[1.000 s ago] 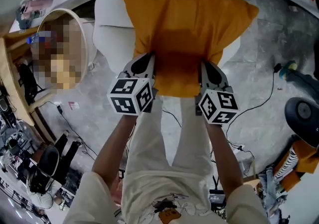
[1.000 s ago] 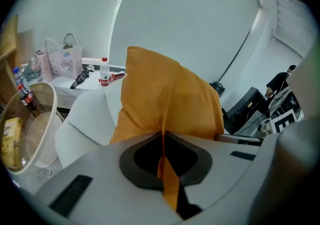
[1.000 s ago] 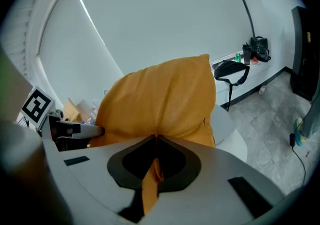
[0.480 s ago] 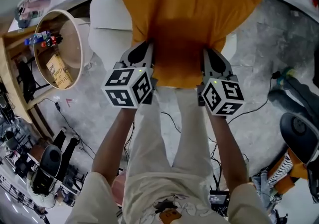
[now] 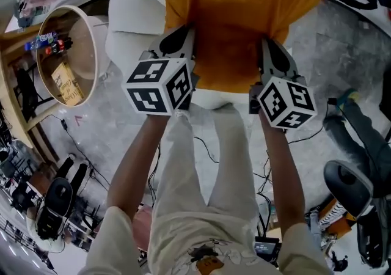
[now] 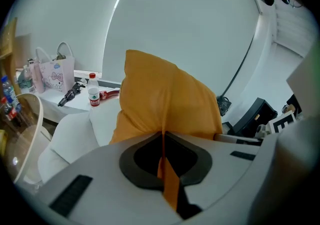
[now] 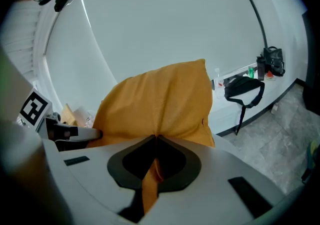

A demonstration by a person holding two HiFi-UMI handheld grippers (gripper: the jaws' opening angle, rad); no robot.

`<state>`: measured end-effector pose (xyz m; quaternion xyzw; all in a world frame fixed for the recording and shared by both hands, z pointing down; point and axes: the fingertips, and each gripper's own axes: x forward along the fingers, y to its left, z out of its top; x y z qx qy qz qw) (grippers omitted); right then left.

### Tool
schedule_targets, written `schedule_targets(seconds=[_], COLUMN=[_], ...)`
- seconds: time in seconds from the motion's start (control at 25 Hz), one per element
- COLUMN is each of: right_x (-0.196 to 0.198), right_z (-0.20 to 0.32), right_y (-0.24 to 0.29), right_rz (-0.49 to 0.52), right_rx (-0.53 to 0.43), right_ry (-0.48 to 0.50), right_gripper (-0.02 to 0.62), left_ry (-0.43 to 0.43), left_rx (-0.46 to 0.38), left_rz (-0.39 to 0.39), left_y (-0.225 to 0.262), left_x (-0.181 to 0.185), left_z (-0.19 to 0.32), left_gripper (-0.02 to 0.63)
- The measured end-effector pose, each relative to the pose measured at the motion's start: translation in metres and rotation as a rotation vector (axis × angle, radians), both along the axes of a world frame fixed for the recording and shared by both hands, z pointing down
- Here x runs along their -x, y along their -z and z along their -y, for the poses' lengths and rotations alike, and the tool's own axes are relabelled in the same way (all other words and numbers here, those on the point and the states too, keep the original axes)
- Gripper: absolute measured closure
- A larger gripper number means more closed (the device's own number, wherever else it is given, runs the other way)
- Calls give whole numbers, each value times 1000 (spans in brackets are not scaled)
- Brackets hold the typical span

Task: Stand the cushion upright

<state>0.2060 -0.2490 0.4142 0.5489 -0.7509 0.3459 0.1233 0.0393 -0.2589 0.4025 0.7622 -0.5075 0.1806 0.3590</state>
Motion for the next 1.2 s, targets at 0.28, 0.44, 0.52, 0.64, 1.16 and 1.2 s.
schedule_targets(seconds=[0.28, 0.44, 0.52, 0.64, 1.16, 1.2], right_x=[3, 0, -2, -4, -5, -5], right_z=[40, 59, 69, 84, 129, 130], right_y=[-3, -4, -5, -8, -48, -52], right_rz=[-7, -2, -1, -7, -10, -10], right_rx=[-32, -51, -58, -68, -42, -39], right_ry=[26, 23, 15, 9, 5, 2], right_gripper=[565, 565, 565, 565, 565, 565], left_ry=[22, 25, 21, 9, -10, -18], left_rx=[-34, -52, -62, -81, -88, -89], left_rz=[-1, -1, 1, 7, 50, 55], left_y=[-4, -4, -3, -4, -51, -56], left_x=[2, -1, -3, -6, -9, -9], left_z=[43, 61, 70, 84, 140, 141], left_gripper=[594, 594, 594, 595, 594, 594])
